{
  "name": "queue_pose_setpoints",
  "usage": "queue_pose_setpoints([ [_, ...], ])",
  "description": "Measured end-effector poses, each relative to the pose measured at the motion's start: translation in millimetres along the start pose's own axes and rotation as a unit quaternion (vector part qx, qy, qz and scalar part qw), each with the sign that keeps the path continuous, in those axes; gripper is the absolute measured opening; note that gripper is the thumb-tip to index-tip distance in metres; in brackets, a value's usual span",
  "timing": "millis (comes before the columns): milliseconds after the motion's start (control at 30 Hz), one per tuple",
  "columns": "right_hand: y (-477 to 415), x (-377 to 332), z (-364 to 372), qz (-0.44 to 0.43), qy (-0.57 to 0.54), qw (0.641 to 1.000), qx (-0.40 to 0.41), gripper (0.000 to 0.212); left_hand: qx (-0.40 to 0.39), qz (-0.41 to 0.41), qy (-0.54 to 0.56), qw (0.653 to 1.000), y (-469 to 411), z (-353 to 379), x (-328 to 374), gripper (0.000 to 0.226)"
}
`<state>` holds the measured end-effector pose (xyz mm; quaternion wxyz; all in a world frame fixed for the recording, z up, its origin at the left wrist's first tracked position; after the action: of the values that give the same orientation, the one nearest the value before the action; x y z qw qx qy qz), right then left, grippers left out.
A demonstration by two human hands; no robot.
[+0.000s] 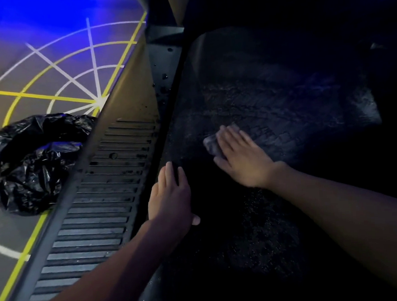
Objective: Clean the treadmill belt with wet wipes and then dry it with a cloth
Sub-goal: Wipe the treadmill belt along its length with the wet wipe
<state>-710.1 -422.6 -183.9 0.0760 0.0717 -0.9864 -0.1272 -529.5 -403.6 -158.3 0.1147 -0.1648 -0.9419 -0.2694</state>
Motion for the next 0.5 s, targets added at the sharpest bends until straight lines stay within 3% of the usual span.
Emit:
queue_pose_setpoints([
  [67,-5,-13,-3,-0.010,0.004,1.000,0.006,0.076,0.040,0.007,-0.011,0.999,4,-2,1,0.120],
  [167,0,-45,-2,-0.150,0.045,0.987,0.026,0.086,0.061,0.024,-0.004,0.998,5,-2,2,0.109],
  [200,-6,-40,-4,-0.140,0.047,0.989,0.025,0.089,0.059,0.024,-0.004,0.998,4,-2,2,0.109],
  [300,-24,-23,-7,0.001,-0.001,0.999,0.039,0.089,0.056,0.027,0.001,0.998,3,0,0,0.116],
  [433,-24,-59,-11,-0.122,0.022,0.990,0.060,0.085,0.049,0.028,0.023,0.998,3,4,-5,0.117],
  [500,-35,-48,-15,-0.089,0.044,0.993,0.062,0.079,0.051,0.034,0.038,0.997,4,6,-5,0.116],
])
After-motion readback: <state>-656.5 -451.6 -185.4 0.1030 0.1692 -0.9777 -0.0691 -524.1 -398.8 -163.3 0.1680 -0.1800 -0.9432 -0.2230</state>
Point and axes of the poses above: each hand's wrist, its own y-axis away from the middle knuckle, its own z-axis out of the palm, x = y × z, the point moved 6 cm from there along -y, towards the middle knuckle, and after that the axes turned 14 degrees about y, right-handed, at the moved point
